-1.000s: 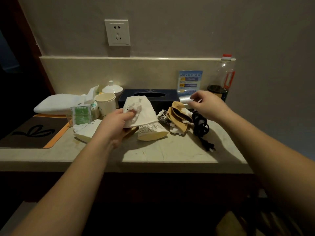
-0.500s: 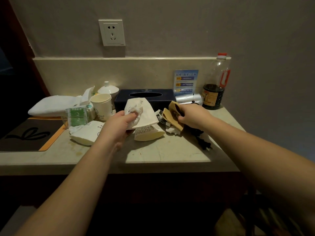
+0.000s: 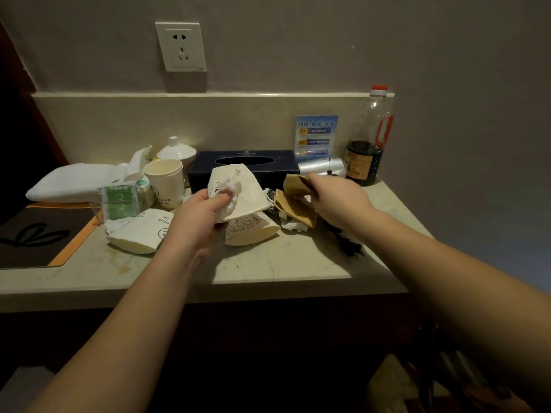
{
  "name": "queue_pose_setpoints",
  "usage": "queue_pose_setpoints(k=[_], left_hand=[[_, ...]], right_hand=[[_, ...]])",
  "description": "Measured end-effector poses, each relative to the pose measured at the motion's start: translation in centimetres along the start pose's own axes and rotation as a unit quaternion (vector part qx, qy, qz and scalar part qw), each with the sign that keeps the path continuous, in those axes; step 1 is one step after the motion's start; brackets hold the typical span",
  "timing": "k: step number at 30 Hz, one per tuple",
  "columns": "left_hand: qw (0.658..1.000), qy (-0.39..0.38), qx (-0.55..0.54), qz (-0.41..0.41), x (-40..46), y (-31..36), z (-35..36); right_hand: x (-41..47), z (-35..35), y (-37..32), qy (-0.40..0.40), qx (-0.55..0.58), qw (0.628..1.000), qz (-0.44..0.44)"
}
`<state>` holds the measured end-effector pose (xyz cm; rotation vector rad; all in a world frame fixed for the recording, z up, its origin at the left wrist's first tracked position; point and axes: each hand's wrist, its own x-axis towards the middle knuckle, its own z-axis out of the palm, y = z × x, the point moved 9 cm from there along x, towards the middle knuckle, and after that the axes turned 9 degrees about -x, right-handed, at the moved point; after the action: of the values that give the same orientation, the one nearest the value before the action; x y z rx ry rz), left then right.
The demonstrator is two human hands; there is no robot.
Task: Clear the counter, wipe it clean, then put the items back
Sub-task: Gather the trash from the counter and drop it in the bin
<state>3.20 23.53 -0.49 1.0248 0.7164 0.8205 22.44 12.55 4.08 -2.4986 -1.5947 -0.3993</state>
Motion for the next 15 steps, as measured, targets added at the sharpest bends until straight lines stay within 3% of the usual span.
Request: queue_pose_setpoints(k=[9,15], left_hand=[[1.0,-0.005,-0.018,-0.006,-0.3,-0.2,0.2],[0.999,-0.008,-0.035,-0.009,-1.1,0.0,0.7]], right_hand=[[-0.3,3.0,0.4,-0.136,-0.001,0.99,-0.033],[0.5,3.4,1.2,-0.1,-0.016,0.995,-0.001]])
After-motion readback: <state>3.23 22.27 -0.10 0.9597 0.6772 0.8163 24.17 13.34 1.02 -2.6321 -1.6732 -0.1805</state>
